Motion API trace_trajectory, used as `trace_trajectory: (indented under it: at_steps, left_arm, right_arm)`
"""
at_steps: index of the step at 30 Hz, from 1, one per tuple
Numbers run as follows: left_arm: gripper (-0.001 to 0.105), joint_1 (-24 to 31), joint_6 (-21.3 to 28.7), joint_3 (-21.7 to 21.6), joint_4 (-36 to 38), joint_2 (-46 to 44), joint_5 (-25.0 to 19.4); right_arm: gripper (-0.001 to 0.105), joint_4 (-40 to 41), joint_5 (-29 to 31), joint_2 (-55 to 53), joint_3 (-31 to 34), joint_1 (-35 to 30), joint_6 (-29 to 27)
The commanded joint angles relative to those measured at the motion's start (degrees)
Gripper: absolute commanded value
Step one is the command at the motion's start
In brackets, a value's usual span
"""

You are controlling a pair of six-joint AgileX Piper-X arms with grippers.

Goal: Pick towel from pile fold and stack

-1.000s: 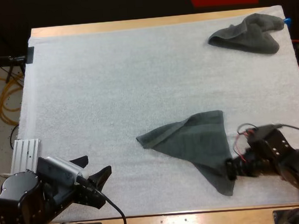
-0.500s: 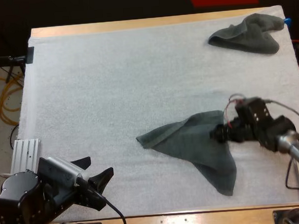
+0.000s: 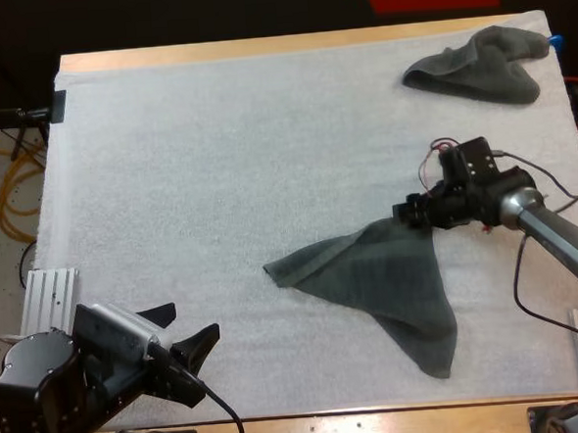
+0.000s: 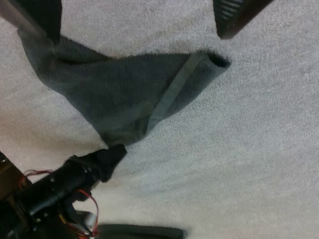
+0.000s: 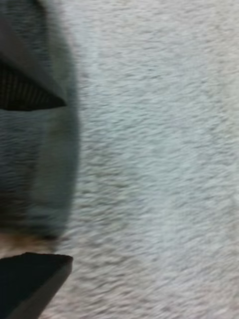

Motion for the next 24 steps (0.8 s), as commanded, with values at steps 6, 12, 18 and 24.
trace_trajectory:
  at_steps: [6, 12, 18, 24]
  left_arm:
    - [0.061, -0.24, 0.23, -0.42, 0.20, -0.18, 0.74]
    - [0.061, -0.24, 0.23, -0.42, 0.20, -0.18, 0.74]
    - [0.061, -0.24, 0.23, -0.42, 0.20, -0.18, 0.74]
    - [0.061, -0.24, 0.23, -0.42, 0.20, -0.18, 0.74]
  right_arm:
    - [0.059, 4.31, -0.93, 2.95, -2.33, -0.17, -0.68]
    - [0.058, 5.55, -2.06, 3.01, -2.18, -0.17, -1.31]
    - [0.020, 5.97, -5.61, 3.01, -2.18, -0.17, -1.07]
    - [0.000, 5.96, -5.61, 3.01, -2.18, -0.17, -1.07]
